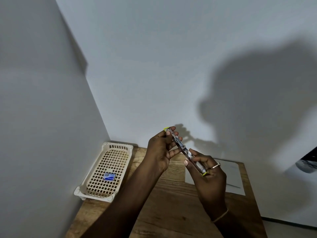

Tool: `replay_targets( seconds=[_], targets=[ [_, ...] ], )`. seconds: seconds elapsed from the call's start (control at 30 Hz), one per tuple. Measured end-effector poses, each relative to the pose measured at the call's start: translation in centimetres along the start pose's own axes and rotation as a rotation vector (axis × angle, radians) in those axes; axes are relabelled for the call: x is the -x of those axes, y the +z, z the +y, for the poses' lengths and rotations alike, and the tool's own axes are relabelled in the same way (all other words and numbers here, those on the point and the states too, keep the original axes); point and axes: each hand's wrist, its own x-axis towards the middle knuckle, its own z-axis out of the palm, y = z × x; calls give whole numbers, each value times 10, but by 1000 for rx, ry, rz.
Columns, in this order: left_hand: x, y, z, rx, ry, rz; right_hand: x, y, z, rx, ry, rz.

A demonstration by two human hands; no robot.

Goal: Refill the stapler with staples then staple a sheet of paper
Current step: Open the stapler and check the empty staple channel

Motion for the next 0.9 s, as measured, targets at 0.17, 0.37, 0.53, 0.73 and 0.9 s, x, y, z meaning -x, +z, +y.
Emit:
replay_targets(
  seconds=[0.17,0.37,0.53,0.73,0.9],
  targets=[
    [2,7,1,23,6,-38,-2,-5,-3,23,-27,0],
    [5,13,5,3,17,-66,-15,-11,-21,121,-40,-60],
    [8,18,9,-53,28,-137,-59,-16,-40,382,-202,-190],
    [7,23,9,-87,46,-196,-88,-10,-52,550,-286,-422],
    [5,23,8,-100,54,-192,-93,-10,-53,582,-304,-458]
  ],
)
